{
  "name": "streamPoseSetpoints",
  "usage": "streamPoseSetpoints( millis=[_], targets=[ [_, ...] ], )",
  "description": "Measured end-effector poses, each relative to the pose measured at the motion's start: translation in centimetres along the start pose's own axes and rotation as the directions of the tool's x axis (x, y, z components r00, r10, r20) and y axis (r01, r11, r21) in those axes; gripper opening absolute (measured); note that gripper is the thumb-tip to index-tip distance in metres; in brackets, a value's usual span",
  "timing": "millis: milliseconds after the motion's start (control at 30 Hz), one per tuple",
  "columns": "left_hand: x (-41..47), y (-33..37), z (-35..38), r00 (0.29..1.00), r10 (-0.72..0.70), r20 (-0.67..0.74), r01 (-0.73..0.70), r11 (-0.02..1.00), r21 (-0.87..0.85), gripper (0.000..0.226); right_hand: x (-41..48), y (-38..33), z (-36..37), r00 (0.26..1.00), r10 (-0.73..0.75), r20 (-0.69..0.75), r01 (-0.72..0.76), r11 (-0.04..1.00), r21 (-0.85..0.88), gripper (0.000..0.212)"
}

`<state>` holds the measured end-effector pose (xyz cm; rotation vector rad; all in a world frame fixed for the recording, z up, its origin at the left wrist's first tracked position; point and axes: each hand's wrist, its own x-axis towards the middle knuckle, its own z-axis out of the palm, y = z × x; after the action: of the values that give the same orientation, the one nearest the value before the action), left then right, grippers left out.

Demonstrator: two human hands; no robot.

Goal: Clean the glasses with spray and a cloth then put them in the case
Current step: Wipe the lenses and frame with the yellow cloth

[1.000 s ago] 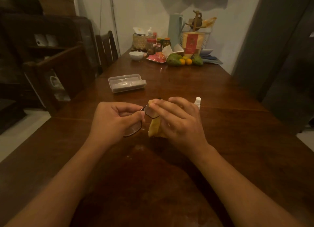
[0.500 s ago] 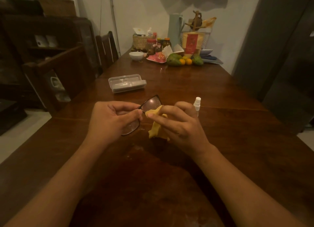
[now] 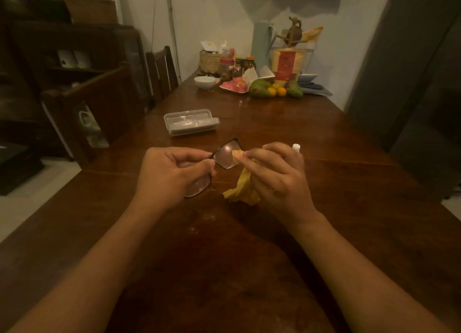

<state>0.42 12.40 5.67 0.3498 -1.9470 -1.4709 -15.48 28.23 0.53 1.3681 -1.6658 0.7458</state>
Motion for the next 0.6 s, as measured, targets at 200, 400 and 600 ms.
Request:
streamPoseSetpoints(
  millis=[200,400,600],
  targets=[
    [0.1,-0.4,0.0,1.000,0.004,-0.001,-0.004,1.000,0.012,0.014,0.1,-0.3,0.2,0.999,0.053,0.010,-0.053,0.999,-0.007,0.035],
    [0.2,-0.4,-0.1,1.000,0.015,-0.012,-0.015,1.000,-0.007,0.014,-0.3,-0.3,0.2,0.999,0.043,0.025,-0.044,0.998,0.048,0.033],
    [0.1,-0.4,0.1,0.999,0.035,0.023,-0.035,0.999,0.003,0.021,0.2,-1.1,0.4,0.998,0.053,0.019,-0.054,0.997,0.049,0.036]
  ],
)
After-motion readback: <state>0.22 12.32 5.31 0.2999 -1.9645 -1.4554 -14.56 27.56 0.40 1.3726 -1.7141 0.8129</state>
